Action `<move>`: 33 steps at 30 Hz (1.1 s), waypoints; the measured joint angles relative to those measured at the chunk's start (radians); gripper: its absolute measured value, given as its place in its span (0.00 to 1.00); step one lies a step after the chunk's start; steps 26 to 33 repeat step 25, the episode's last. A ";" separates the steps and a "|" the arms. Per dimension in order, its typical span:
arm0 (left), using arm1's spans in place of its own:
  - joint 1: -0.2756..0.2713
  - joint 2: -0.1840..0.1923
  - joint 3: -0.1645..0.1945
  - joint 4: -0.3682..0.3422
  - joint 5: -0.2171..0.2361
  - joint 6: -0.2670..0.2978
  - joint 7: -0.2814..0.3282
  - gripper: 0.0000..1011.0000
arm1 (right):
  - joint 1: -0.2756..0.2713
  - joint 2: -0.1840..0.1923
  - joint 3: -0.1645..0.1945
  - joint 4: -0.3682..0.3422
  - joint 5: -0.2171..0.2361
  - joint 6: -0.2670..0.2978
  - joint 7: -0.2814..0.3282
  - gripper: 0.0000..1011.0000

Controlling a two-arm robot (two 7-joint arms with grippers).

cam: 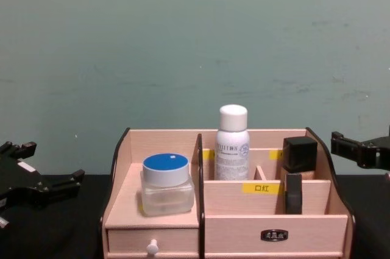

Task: Pick up the facial cleanser and watermelon frost from the table and place them into the tiered storage box.

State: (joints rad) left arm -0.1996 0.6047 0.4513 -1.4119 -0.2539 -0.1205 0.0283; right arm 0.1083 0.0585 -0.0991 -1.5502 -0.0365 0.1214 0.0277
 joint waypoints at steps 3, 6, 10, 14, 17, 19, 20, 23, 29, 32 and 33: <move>0.000 0.000 0.000 0.000 0.000 0.000 0.000 0.99 | 0.000 0.000 0.000 -0.001 0.000 0.000 0.000 0.99; 0.000 0.000 0.000 0.000 0.000 0.000 0.000 0.99 | 0.000 0.000 0.000 -0.001 0.000 -0.001 -0.001 0.99; 0.000 0.000 0.000 0.000 0.000 0.000 0.000 0.99 | 0.000 0.000 0.000 -0.001 0.000 -0.001 -0.001 0.99; 0.000 0.000 0.000 0.000 0.000 0.000 0.000 0.99 | 0.000 0.000 0.000 -0.002 0.000 -0.001 -0.001 0.99; 0.000 0.000 0.000 0.000 0.000 0.000 0.000 0.99 | 0.000 0.000 0.000 -0.002 0.000 -0.002 -0.001 0.99; 0.000 0.000 0.000 0.000 0.000 0.000 0.000 0.99 | 0.000 0.000 0.000 -0.002 0.000 -0.002 -0.002 0.99; 0.000 0.000 0.000 0.000 0.000 0.000 0.000 0.99 | 0.000 0.000 0.000 -0.002 0.000 -0.002 -0.002 0.99; 0.000 0.000 0.000 0.000 0.000 0.000 0.000 0.99 | 0.000 0.000 0.000 -0.002 0.000 -0.002 -0.002 0.99; 0.000 0.000 0.000 0.000 0.000 0.000 0.000 0.99 | 0.000 0.000 0.000 -0.002 0.000 -0.002 -0.002 0.99; 0.000 0.000 0.000 0.000 0.000 0.000 0.000 0.99 | 0.000 0.000 0.000 -0.002 0.000 -0.002 -0.002 0.99; 0.000 0.000 0.000 0.000 0.000 0.000 0.000 0.99 | 0.000 0.000 0.000 -0.002 0.000 -0.002 -0.002 0.99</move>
